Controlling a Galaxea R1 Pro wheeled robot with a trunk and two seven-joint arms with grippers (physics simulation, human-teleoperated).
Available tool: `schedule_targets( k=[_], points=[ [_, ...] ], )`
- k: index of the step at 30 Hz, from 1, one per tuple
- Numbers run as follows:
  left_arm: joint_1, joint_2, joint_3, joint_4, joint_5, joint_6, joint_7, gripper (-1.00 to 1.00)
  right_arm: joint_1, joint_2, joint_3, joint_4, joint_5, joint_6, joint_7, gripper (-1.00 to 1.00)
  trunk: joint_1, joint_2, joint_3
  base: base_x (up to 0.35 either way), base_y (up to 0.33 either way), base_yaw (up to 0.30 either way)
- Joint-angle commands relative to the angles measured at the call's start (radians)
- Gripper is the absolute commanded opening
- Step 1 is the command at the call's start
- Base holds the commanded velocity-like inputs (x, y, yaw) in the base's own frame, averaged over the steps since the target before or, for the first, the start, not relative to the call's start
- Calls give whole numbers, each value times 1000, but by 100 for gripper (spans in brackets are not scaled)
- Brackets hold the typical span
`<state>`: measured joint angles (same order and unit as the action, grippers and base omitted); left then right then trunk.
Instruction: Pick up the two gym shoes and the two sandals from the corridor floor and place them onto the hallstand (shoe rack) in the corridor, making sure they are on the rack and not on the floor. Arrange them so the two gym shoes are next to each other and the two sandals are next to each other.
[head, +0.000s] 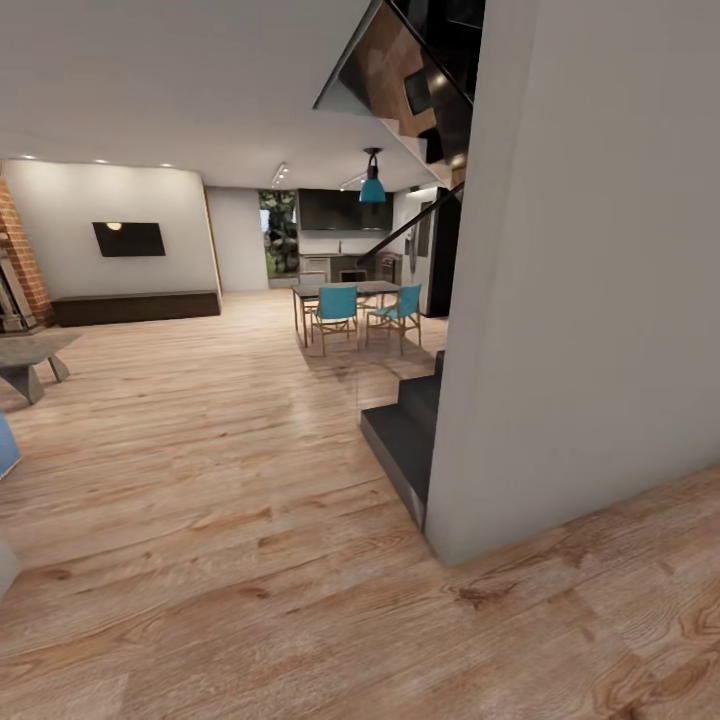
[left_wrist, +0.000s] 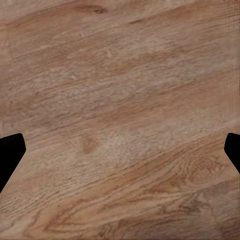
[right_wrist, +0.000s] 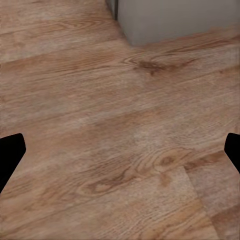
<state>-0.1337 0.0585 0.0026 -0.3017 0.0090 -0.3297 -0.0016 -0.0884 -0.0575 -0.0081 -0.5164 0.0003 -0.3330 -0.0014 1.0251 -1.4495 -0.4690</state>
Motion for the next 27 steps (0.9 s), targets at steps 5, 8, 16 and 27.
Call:
schedule_targets(
  k=[5, 8, 16, 27],
  points=[
    [-1, 1, 0, 1, 5, -6, 0, 100, -1, 0, -2, 1, 0, -3, -1, 100, 0, -1, -1, 0, 0, 174],
    [-1, 1, 0, 1, 7, -7, 0, 100, -1, 1, -1, 1, 0, -3, -1, 100, 0, -1, -1, 0, 0, 234],
    [-1, 1, 0, 1, 9, -8, 3, 100, -1, 1, -2, 2, 1, -3, -2, 100, 0, -1, -3, -4, -5, 259],
    [-1, 1, 26, 1, 25, -10, 2, 100, -1, 1, -2, 8, 0, -3, -2, 100, 0, -1, -8, -138, -173, 272]
  ],
)
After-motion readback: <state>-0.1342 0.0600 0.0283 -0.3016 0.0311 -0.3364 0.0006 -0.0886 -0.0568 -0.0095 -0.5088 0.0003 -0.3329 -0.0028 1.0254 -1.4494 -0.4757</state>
